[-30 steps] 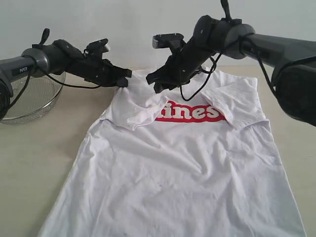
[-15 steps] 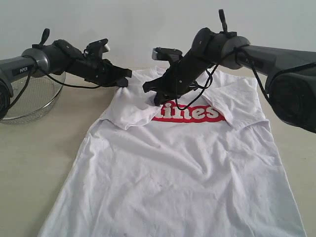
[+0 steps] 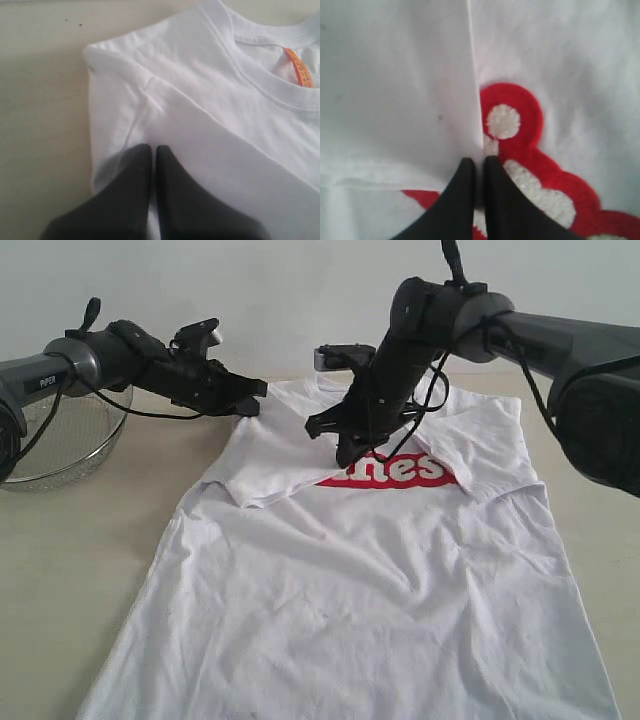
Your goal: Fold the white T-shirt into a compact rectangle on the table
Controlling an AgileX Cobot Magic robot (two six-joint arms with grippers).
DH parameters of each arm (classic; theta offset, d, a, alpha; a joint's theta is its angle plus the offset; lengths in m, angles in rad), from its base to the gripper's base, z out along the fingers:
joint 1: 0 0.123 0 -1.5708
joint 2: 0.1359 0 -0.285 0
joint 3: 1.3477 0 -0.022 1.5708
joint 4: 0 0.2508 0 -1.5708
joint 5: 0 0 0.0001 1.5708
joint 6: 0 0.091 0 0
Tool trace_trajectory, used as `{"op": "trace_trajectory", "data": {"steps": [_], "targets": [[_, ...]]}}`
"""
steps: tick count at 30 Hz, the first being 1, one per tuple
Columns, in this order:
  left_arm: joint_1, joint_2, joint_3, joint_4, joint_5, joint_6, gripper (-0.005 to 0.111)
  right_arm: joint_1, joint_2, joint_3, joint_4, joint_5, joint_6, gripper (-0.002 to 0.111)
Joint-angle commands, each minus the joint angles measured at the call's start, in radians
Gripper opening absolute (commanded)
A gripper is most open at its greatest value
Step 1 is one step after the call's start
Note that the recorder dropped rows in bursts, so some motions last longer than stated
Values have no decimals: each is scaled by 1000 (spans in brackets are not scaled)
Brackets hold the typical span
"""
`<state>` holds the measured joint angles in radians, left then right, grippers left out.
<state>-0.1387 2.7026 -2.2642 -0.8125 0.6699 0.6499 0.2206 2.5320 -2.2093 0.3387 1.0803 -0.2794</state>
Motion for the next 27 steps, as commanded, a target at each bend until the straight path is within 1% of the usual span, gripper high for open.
{"op": "trace_trajectory", "data": {"steps": [1, 3, 5, 6, 8, 9, 12, 13, 15, 17, 19, 22, 24, 25, 27], "targets": [[-5, 26, 8, 23, 11, -6, 5, -1, -22, 3, -87, -29, 31, 0], [-5, 26, 8, 23, 11, -6, 5, -1, -22, 3, -83, -34, 31, 0], [-5, 26, 8, 23, 11, -6, 5, -1, -22, 3, -71, -34, 19, 5], [-5, 26, 8, 23, 11, -6, 5, -1, -22, 3, -62, -32, 11, 10], [-2, 26, 8, 23, 11, -6, 5, -1, -22, 3, -58, -31, 8, 25], [-1, 26, 8, 23, 11, -6, 5, -1, -22, 3, -58, -33, 8, 36], [3, 26, 8, 23, 11, -6, 5, -1, -26, 3, -62, -18, 10, 59], [5, 21, 8, 23, 12, -6, 5, -1, -30, 3, -67, -13, 15, 61], [7, 13, 8, 23, 15, -6, 5, -1, -46, 3, -93, 1, 31, 59], [9, -4, 8, 26, 20, -6, 5, -1, -66, 3, -136, 13, 57, 53], [16, -26, 8, 34, 27, 0, 5, -1, -94, 3, -189, 36, 68, 42], [20, -57, 8, 105, 27, -2, 5, -1, -134, 3, -258, 75, 68, 23], [27, -76, 8, 131, 27, -16, 5, -1, -159, 3, -297, 108, 53, 5], [29, -86, 8, 133, 27, -13, 5, -1, -167, 3, -310, 126, 43, 0], [36, -106, 8, 149, 35, -13, 5, -1, -182, 3, -339, 141, 34, 0]]}}
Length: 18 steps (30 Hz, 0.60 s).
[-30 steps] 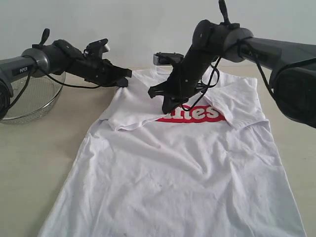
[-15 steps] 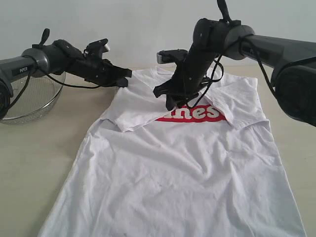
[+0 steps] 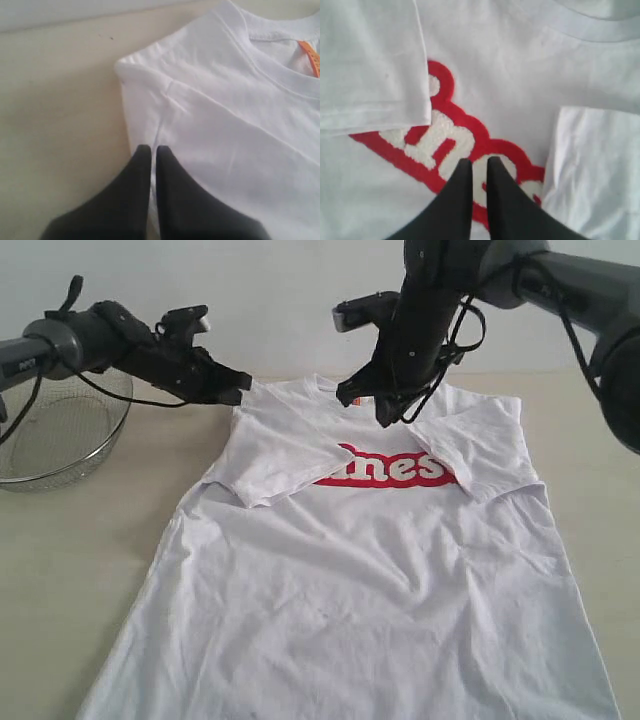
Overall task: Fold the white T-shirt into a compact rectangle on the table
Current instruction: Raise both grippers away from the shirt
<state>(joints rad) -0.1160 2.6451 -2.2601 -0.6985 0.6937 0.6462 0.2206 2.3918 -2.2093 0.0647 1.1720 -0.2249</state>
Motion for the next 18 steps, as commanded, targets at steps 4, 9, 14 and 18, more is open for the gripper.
{"op": "trace_trajectory", "data": {"steps": [4, 9, 14, 18], "targets": [[20, -100, 4, 93, 68, -10, 5, -1, -76, 27, -92, 49, -9, 0], [57, -181, 4, 148, 220, -10, 5, -1, -152, 132, -92, 49, 17, 0], [118, -251, 6, 103, 478, -5, 5, -1, -286, 323, -90, 49, 48, 0], [145, -305, 84, -82, 527, 56, 5, -1, -436, 554, -74, 49, 85, 0]]}}
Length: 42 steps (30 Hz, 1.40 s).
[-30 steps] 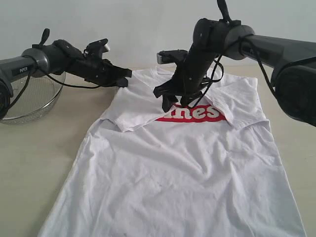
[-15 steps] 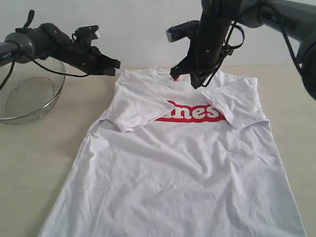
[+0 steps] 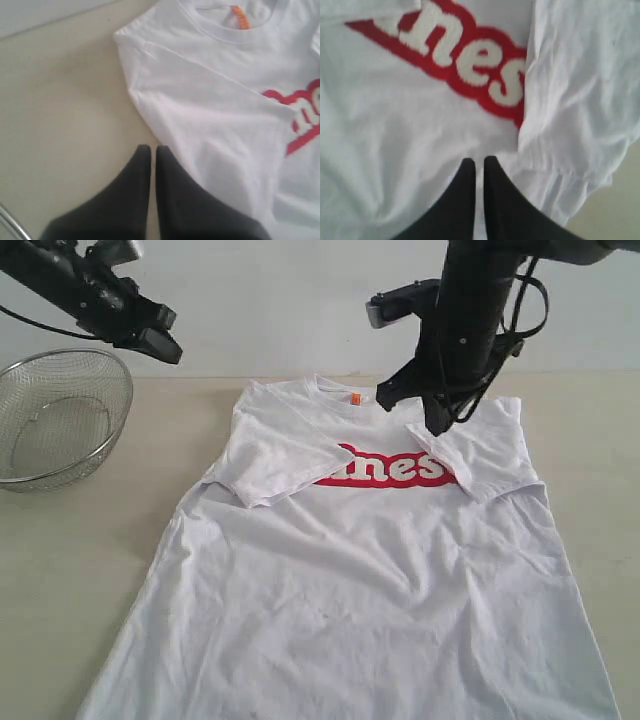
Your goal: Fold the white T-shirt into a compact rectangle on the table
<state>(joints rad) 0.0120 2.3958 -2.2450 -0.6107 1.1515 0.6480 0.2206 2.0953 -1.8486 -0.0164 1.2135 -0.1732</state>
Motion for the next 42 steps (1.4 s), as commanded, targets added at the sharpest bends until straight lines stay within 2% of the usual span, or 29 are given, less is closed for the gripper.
{"op": "trace_trajectory", "data": {"steps": [1, 5, 12, 17, 24, 29, 32, 38, 42], "targets": [[17, -74, 102, -205, 70, 57, 5, -1, -185, 258, 10, -17, 43, 0], [-13, -180, 281, -239, 70, 79, 5, -1, -379, 501, 22, -149, 99, 0], [-93, -421, 661, -252, 64, 171, 5, -1, -708, 918, 170, -312, 94, 0], [-113, -639, 937, -252, -117, 171, 5, -1, -914, 1120, 230, -375, 103, 0], [-114, -901, 1337, -268, -341, 122, 5, -1, -1094, 1257, 245, -366, 110, 0], [-116, -1018, 1638, -306, -508, 122, 5, -1, -1107, 1278, 244, -424, 110, 0], [-116, -1069, 1766, -343, -612, 122, 5, -1, -1105, 1278, 270, -431, 113, 0], [-116, -1159, 1889, -381, -748, 122, 5, -1, -1105, 1280, 271, -386, 159, 0], [-116, -1186, 1908, -397, -764, 122, 5, -1, -1105, 1343, 257, -401, 210, 0]]}}
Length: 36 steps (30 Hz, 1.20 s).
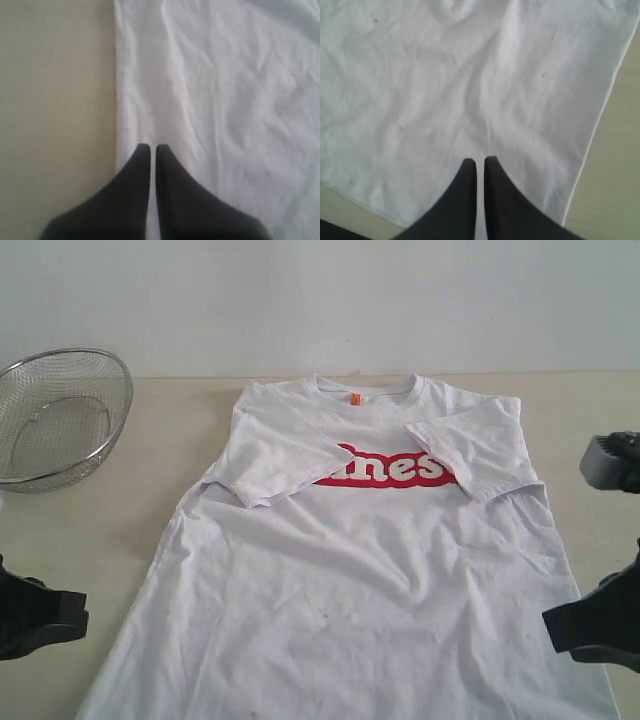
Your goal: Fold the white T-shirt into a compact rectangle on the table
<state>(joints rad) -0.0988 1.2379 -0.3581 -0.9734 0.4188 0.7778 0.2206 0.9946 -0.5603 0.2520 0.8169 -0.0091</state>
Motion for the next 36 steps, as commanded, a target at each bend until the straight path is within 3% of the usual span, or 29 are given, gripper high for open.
{"op": "trace_trajectory", "data": {"steps": [1, 8, 16, 23, 28, 30, 34, 36], "targets": [[-5, -32, 26, -34, -28, -7, 5, -1, -5, 77, -25, -6, 78, 0], [-5, -32, 55, -37, -38, 1, 5, -1, -5, 119, -137, -13, 301, 0], [-5, -32, 68, -66, -26, 11, 5, -1, -5, 119, -243, 113, 516, 0], [-6, -32, 100, -387, 54, 368, 5, -1, -5, 193, -183, 0, 509, 0], [-6, -32, 109, -451, 106, 443, 5, -1, -5, 235, -160, -103, 500, 0], [-6, -32, 109, -458, 126, 472, 5, -1, -5, 235, -175, -103, 500, 8], [-6, -32, 109, -458, 133, 472, 5, -1, -5, 235, -190, -94, 618, 49], [-6, -32, 109, -458, 133, 472, 5, -1, -5, 235, -211, -89, 639, 54]]}}
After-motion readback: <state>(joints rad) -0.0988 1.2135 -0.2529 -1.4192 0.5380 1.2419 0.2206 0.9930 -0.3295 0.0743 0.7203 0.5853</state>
